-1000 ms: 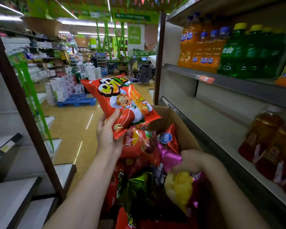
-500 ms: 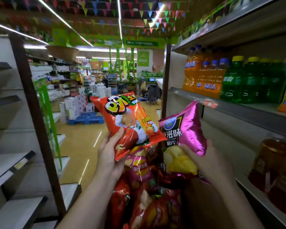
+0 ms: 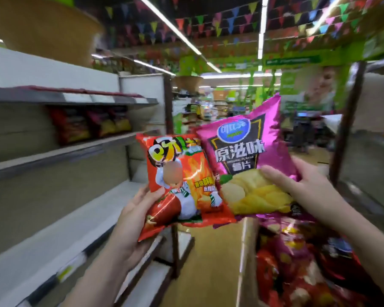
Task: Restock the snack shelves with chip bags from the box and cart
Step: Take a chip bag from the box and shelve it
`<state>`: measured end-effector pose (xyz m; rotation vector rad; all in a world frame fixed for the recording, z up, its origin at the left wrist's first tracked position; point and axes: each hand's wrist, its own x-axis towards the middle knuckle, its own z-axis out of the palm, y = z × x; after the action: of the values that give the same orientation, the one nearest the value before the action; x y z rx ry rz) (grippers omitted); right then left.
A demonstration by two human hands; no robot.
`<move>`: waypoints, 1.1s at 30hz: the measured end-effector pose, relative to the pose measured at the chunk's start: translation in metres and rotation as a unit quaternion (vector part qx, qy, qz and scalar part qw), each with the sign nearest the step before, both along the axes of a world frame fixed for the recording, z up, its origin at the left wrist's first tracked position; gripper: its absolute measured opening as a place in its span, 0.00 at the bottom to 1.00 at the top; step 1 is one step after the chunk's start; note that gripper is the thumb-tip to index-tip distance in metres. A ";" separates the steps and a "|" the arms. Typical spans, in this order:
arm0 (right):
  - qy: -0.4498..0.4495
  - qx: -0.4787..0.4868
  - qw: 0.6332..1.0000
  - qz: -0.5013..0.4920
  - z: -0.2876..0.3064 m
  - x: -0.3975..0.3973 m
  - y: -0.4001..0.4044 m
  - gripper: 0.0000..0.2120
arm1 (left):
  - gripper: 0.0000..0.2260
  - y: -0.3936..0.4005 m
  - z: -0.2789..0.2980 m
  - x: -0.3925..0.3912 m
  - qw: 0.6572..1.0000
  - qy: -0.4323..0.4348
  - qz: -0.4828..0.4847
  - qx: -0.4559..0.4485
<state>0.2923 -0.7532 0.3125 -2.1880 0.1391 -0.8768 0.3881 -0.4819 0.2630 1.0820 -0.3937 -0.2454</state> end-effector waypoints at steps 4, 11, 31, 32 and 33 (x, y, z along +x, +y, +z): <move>0.034 -0.041 0.993 0.101 -0.009 0.052 0.085 0.32 | 0.21 0.084 -0.012 -0.018 0.998 -0.006 0.041 0.049; 0.071 -0.017 0.965 0.253 -0.036 0.095 0.220 0.41 | 0.39 0.227 -0.037 -0.052 0.972 0.018 0.200 0.122; 0.220 0.174 0.766 0.578 -0.111 0.086 0.511 0.33 | 0.35 0.494 -0.070 -0.220 0.870 0.056 0.481 0.096; 0.229 0.177 0.750 0.594 -0.117 0.084 0.524 0.32 | 0.35 0.502 -0.076 -0.227 0.864 0.060 0.491 0.095; 0.244 0.179 0.729 0.614 -0.125 0.085 0.538 0.33 | 0.35 0.509 -0.082 -0.235 0.858 0.068 0.501 0.093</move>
<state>0.3778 -0.2155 0.1872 -1.5454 -0.7614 0.4620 0.1533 0.0269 0.1808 1.3177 0.3598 0.5832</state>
